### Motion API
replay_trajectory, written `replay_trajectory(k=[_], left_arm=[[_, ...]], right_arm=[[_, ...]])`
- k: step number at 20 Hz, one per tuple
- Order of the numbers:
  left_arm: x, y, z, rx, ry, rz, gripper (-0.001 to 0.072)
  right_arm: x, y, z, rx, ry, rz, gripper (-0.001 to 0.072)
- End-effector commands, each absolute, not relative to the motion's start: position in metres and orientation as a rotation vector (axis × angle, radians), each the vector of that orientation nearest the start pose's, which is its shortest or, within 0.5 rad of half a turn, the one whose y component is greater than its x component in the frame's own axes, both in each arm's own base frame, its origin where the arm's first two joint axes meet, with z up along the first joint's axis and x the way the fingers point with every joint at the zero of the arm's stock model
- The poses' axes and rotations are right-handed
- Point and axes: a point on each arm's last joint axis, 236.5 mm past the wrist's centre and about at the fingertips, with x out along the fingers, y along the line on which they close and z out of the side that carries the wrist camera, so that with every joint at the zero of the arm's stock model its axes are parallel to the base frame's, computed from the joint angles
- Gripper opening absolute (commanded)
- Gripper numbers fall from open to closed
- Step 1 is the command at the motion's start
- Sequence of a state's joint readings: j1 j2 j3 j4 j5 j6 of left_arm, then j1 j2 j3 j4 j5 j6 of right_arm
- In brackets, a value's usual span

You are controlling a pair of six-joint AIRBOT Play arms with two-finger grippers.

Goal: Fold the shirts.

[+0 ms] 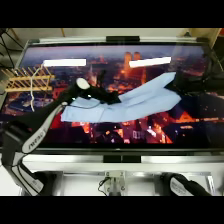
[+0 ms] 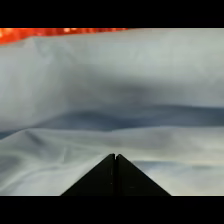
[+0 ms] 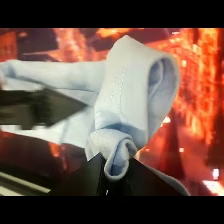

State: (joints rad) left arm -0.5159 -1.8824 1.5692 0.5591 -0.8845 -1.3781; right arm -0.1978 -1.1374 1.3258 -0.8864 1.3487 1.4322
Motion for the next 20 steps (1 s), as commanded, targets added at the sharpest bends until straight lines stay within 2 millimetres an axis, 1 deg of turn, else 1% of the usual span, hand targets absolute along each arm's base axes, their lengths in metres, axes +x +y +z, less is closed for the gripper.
replay_trajectory(k=[1, 2, 3, 4, 5, 6, 7, 8, 9, 11, 12, 13, 14, 15, 17, 18, 19, 20], left_arm=[[0.379, -0.482, -0.034, -0.73, 1.286, -0.858, 0.0039], [0.368, -0.49, -0.037, -0.716, 1.303, -0.874, 0.004], [0.364, -0.494, -0.037, -0.711, 1.305, -0.881, 0.004], [0.366, -0.493, -0.036, -0.713, 1.298, -0.878, 0.004], [0.372, -0.489, -0.033, -0.721, 1.285, -0.869, 0.004], [0.384, -0.48, -0.028, -0.73, 1.263, -0.86, 0.0039], [0.398, -0.468, -0.017, -0.73, 1.224, -0.86, 0.0039], [0.416, -0.451, -0.002, -0.73, 1.178, -0.862, 0.0038], [0.432, -0.43, 0.016, -0.731, 1.132, -0.858, 0.0038], [0.465, -0.373, 0.056, -0.689, 1.034, -0.822, 0.0038], [0.478, -0.338, 0.079, -0.661, 0.984, -0.797, 0.0038], [0.488, -0.302, 0.104, -0.637, 0.932, -0.768, 0.0038], [0.494, -0.267, 0.127, -0.619, 0.882, -0.737, 0.0038], [0.498, -0.23, 0.153, -0.604, 0.829, -0.7, 0.0039], [0.492, -0.17, 0.196, -0.587, 0.748, -0.64, 0.0039], [0.485, -0.147, 0.208, -0.567, 0.731, -0.616, 0.0039], [0.475, -0.127, 0.215, -0.533, 0.733, -0.59, 0.0039], [0.464, -0.112, 0.217, -0.497, 0.748, -0.567, 0.0039]], right_arm=[[0.351, 0.089, 0.208, 0.533, 0.927, 0.438, 0.0075], [0.35, 0.09, 0.216, 0.535, 0.914, 0.439, 0.0074], [0.351, 0.091, 0.224, 0.545, 0.897, 0.444, 0.0075], [0.354, 0.094, 0.232, 0.558, 0.87, 0.459, 0.0075], [0.357, 0.098, 0.239, 0.582, 0.846, 0.475, 0.0074], [0.36, 0.099, 0.24, 0.592, 0.839, 0.48, 0.0075], [0.363, 0.103, 0.236, 0.594, 0.849, 0.488, 0.0075], [0.367, 0.108, 0.231, 0.596, 0.864, 0.498, 0.0074], [0.374, 0.118, 0.224, 0.599, 0.877, 0.514, 0.0075], [0.393, 0.147, 0.208, 0.606, 0.895, 0.553, 0.0075], [0.403, 0.165, 0.198, 0.613, 0.902, 0.575, 0.0075], [0.413, 0.188, 0.186, 0.621, 0.912, 0.601, 0.0075], [0.42, 0.211, 0.173, 0.632, 0.927, 0.626, 0.0074], [0.426, 0.239, 0.158, 0.648, 0.943, 0.661, 0.0075], [0.434, 0.295, 0.132, 0.693, 0.957, 0.734, 0.0075], [0.435, 0.321, 0.117, 0.726, 0.971, 0.755, 0.0075], [0.433, 0.348, 0.099, 0.765, 0.995, 0.772, 0.0075], [0.43, 0.371, 0.082, 0.803, 1.024, 0.781, 0.0075]])
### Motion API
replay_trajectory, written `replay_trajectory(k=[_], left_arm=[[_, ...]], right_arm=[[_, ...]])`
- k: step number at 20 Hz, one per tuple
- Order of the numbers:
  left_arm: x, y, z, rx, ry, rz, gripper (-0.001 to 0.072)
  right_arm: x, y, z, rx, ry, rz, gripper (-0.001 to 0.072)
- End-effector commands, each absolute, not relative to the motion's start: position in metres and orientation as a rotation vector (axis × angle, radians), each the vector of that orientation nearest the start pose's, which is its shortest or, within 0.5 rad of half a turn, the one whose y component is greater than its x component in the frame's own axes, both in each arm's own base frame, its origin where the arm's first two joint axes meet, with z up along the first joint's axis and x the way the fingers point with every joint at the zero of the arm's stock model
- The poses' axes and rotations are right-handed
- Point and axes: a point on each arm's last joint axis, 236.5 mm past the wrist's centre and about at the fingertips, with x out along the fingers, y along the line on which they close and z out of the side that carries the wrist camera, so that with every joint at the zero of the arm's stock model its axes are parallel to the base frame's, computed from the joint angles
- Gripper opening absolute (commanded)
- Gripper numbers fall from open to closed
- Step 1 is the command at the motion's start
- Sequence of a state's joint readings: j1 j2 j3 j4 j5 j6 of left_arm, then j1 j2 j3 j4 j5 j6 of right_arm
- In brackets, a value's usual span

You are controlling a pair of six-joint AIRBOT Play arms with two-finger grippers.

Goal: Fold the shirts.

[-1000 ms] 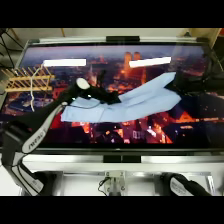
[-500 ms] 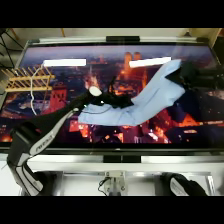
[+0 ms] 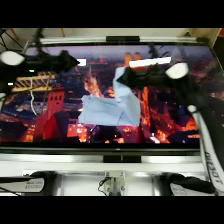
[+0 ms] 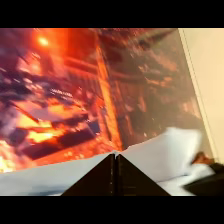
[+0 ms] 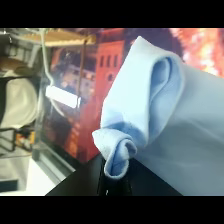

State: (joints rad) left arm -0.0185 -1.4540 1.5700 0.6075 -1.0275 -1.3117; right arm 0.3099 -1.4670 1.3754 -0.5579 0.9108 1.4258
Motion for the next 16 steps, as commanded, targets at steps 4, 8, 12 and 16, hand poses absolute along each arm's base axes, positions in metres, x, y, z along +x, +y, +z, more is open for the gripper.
replay_trajectory(k=[4, 8, 12, 16], left_arm=[[0.435, -0.089, 0.209, -0.415, 0.839, -0.537, 0.0039], [0.431, -0.094, 0.206, -0.409, 0.861, -0.554, 0.004], [0.431, -0.094, 0.206, -0.409, 0.861, -0.554, 0.004], [0.431, -0.094, 0.206, -0.409, 0.861, -0.554, 0.004]], right_arm=[[0.412, 0.436, 0.013, 0.903, 1.125, 0.756, 0.0105], [0.41, 0.44, -0.005, 0.885, 1.139, 0.75, 0.0575], [0.427, 0.367, 0.027, 0.701, 1.114, 0.783, 0.0574], [0.415, 0.167, -0.021, 0.302, 1.393, 0.345, 0.0624]])
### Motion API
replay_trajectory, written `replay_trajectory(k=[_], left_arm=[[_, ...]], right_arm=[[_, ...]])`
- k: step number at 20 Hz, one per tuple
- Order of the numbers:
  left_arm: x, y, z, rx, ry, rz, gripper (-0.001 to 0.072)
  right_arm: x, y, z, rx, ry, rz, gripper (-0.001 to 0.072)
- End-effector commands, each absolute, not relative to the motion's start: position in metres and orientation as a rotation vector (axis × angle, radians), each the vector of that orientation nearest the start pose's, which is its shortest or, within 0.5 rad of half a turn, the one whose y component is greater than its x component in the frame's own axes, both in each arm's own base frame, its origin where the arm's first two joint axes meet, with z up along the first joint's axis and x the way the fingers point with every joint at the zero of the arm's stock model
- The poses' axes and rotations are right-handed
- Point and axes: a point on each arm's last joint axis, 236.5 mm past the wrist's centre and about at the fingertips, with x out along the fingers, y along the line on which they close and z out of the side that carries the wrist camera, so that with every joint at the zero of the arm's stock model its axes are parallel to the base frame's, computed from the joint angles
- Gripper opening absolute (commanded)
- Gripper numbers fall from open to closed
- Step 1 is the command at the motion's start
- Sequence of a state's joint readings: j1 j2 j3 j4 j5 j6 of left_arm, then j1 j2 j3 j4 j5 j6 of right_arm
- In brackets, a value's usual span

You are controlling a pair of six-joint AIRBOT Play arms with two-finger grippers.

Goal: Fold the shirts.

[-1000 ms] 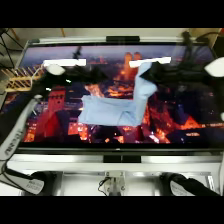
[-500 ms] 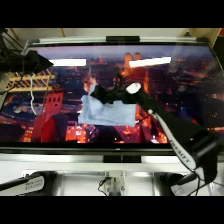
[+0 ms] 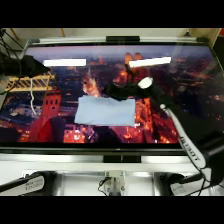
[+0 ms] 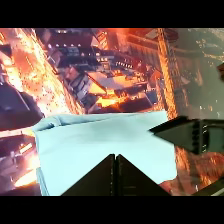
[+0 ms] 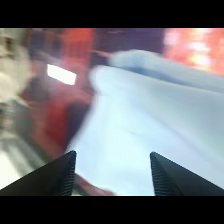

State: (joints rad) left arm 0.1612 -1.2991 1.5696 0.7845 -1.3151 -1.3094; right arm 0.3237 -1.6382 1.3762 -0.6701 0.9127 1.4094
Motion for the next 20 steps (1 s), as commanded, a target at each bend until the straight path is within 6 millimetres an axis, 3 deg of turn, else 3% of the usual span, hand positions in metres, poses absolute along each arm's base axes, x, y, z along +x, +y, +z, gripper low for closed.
replay_trajectory(k=[1, 2, 3, 5, 10, 14, 15, 16, 18, 19, 20], left_arm=[[0.431, -0.094, 0.206, -0.409, 0.861, -0.554, 0.004], [0.431, -0.094, 0.205, -0.402, 0.859, -0.557, 0.004], [0.432, -0.093, 0.205, -0.394, 0.856, -0.56, 0.004], [0.432, -0.093, 0.205, -0.394, 0.854, -0.56, 0.004], [0.432, -0.094, 0.205, -0.393, 0.854, -0.56, 0.004], [0.432, -0.094, 0.205, -0.397, 0.856, -0.559, 0.0041], [0.432, -0.094, 0.205, -0.397, 0.856, -0.559, 0.004], [0.432, -0.094, 0.205, -0.398, 0.856, -0.559, 0.004], [0.432, -0.094, 0.205, -0.398, 0.856, -0.559, 0.004], [0.432, -0.094, 0.205, -0.398, 0.856, -0.559, 0.004], [0.432, -0.094, 0.205, -0.398, 0.856, -0.559, 0.004]], right_arm=[[0.395, 0.119, -0.038, 0.235, 1.512, 0.227, 0.0679], [0.375, 0.097, -0.049, 0.249, 1.612, 0.196, 0.0679], [0.364, 0.096, -0.058, 0.312, 1.667, 0.221, 0.0679], [0.36, 0.111, -0.071, 0.427, 1.692, 0.301, 0.0679], [0.387, 0.178, -0.093, 0.484, 1.577, 0.491, 0.0679], [0.385, 0.209, -0.107, 0.48, 1.566, 0.558, 0.0676], [0.384, 0.216, -0.106, 0.483, 1.559, 0.596, 0.0621], [0.385, 0.221, -0.103, 0.492, 1.546, 0.624, 0.0493], [0.39, 0.234, -0.089, 0.523, 1.489, 0.712, 0.0171], [0.397, 0.236, -0.08, 0.542, 1.451, 0.744, 0.0123], [0.407, 0.235, -0.071, 0.55, 1.41, 0.763, 0.0121]])
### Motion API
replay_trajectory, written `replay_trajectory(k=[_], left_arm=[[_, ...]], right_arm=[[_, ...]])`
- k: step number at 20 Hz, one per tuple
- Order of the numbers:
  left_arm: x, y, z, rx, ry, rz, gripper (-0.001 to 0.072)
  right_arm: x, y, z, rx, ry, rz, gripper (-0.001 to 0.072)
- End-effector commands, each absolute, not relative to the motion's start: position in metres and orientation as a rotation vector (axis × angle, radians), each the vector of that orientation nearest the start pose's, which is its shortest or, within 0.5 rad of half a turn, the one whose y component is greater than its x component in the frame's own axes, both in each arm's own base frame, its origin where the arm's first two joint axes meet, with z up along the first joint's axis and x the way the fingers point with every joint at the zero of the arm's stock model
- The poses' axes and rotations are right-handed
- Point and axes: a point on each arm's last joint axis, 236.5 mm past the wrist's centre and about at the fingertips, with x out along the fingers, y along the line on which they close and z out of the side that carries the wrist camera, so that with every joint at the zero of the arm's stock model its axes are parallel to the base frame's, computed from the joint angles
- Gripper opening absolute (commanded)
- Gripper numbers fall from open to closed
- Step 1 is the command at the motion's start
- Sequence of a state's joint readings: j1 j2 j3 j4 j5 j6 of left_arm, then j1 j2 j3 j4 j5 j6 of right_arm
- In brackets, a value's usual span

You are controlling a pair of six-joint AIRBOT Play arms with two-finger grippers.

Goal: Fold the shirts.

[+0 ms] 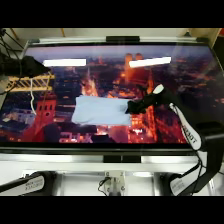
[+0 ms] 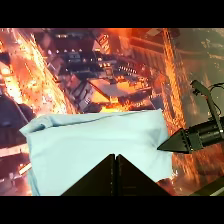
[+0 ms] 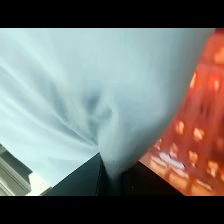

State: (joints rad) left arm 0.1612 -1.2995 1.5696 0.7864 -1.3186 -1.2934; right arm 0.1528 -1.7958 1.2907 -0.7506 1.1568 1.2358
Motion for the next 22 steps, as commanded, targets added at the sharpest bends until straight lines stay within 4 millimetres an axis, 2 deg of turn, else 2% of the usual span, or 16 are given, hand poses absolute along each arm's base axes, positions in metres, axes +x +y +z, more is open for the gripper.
replay_trajectory(k=[1, 3, 4, 5, 8, 9, 11, 12, 14, 16, 17, 19, 20, 22], left_arm=[[0.432, -0.094, 0.205, -0.397, 0.856, -0.559, 0.004], [0.432, -0.094, 0.205, -0.398, 0.856, -0.559, 0.004], [0.432, -0.094, 0.205, -0.397, 0.856, -0.559, 0.0041], [0.432, -0.094, 0.205, -0.397, 0.856, -0.559, 0.004], [0.432, -0.094, 0.205, -0.398, 0.856, -0.559, 0.004], [0.432, -0.094, 0.205, -0.398, 0.856, -0.559, 0.004], [0.432, -0.094, 0.205, -0.398, 0.856, -0.559, 0.004], [0.432, -0.094, 0.205, -0.398, 0.856, -0.559, 0.004], [0.432, -0.094, 0.205, -0.398, 0.857, -0.559, 0.004], [0.432, -0.094, 0.204, -0.399, 0.858, -0.559, 0.004], [0.432, -0.095, 0.204, -0.398, 0.86, -0.561, 0.004], [0.432, -0.1, 0.201, -0.395, 0.867, -0.572, 0.0041], [0.431, -0.104, 0.199, -0.394, 0.875, -0.58, 0.004], [0.43, -0.113, 0.193, -0.391, 0.895, -0.598, 0.004]], right_arm=[[0.422, 0.228, -0.062, 0.541, 1.364, 0.764, 0.0074], [0.458, 0.202, -0.039, 0.535, 1.263, 0.727, 0.0075], [0.477, 0.182, -0.026, 0.537, 1.21, 0.697, 0.0074], [0.497, 0.154, -0.013, 0.543, 1.16, 0.643, 0.0074], [0.539, 0.048, 0.02, 0.62, 1.037, 0.43, 0.0074], [0.546, 0.007, 0.031, 0.664, 0.994, 0.357, 0.0074], [0.545, -0.069, 0.049, 0.744, 0.913, 0.218, 0.0074], [0.537, -0.105, 0.055, 0.771, 0.887, 0.149, 0.0074], [0.508, -0.174, 0.058, 0.795, 0.879, -0.018, 0.0074], [0.464, -0.233, 0.054, 0.775, 0.925, -0.203, 0.0074], [0.44, -0.253, 0.049, 0.766, 0.97, -0.285, 0.0074], [0.388, -0.277, 0.035, 0.747, 1.109, -0.414, 0.0074], [0.364, -0.281, 0.027, 0.746, 1.185, -0.457, 0.0074], [0.335, -0.275, 0.016, 0.778, 1.273, -0.487, 0.0074]])
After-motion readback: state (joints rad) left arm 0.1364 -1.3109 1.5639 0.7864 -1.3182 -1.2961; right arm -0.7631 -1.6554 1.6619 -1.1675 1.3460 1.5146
